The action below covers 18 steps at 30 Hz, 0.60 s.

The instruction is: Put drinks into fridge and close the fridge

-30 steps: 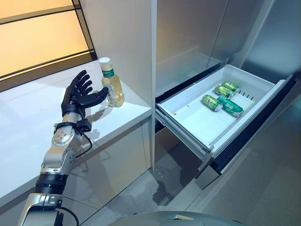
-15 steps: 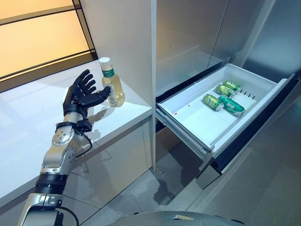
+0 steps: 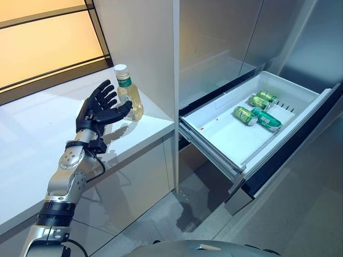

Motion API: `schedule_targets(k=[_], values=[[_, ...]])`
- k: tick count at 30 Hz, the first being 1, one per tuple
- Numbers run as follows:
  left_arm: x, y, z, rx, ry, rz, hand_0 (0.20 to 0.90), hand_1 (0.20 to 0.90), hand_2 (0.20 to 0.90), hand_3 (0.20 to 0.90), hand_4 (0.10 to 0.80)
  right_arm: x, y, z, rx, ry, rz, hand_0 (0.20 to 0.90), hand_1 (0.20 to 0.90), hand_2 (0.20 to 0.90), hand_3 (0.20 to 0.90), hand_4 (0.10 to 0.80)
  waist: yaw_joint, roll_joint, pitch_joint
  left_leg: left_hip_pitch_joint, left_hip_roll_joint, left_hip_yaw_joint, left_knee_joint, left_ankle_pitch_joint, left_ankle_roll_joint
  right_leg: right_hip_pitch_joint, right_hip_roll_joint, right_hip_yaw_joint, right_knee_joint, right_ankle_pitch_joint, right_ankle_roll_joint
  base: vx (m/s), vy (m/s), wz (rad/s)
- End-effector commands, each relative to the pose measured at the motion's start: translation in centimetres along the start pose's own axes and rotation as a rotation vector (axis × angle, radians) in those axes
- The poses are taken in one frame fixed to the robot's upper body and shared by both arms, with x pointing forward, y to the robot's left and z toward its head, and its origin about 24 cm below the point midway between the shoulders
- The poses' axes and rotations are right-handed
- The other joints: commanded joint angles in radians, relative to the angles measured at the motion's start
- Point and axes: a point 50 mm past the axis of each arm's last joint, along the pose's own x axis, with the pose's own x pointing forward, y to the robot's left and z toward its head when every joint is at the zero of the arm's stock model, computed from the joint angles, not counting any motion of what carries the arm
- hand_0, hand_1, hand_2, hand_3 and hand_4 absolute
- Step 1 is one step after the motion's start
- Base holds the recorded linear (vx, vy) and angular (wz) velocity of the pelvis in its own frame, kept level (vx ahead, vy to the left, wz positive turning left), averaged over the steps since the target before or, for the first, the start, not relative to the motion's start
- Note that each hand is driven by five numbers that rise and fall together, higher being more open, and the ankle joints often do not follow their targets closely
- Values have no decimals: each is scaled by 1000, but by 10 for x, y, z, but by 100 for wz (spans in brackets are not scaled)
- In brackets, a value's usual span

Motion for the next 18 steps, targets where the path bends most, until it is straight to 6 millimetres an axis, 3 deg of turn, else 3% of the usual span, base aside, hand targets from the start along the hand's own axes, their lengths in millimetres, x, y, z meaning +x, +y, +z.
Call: schedule_targets(k=[1, 18], values=[[10, -11, 67, -25, -315, -65, 900, 900, 900, 900, 800, 0, 9, 17, -4, -39, 55, 900, 900, 900, 900, 800, 11, -6, -19, 9, -73, -11, 6, -88, 68, -90, -4, 37, 33, 63, 57, 0, 0, 0], [21, -22, 66, -32, -317, -41, 900, 900, 900, 900, 800, 1, 12, 18, -20, -30, 60, 900, 900, 900, 900, 800, -8, -5, -26, 16, -72, 3, 5, -90, 71, -91, 0, 53, 34, 66, 57, 6, 0, 0]])
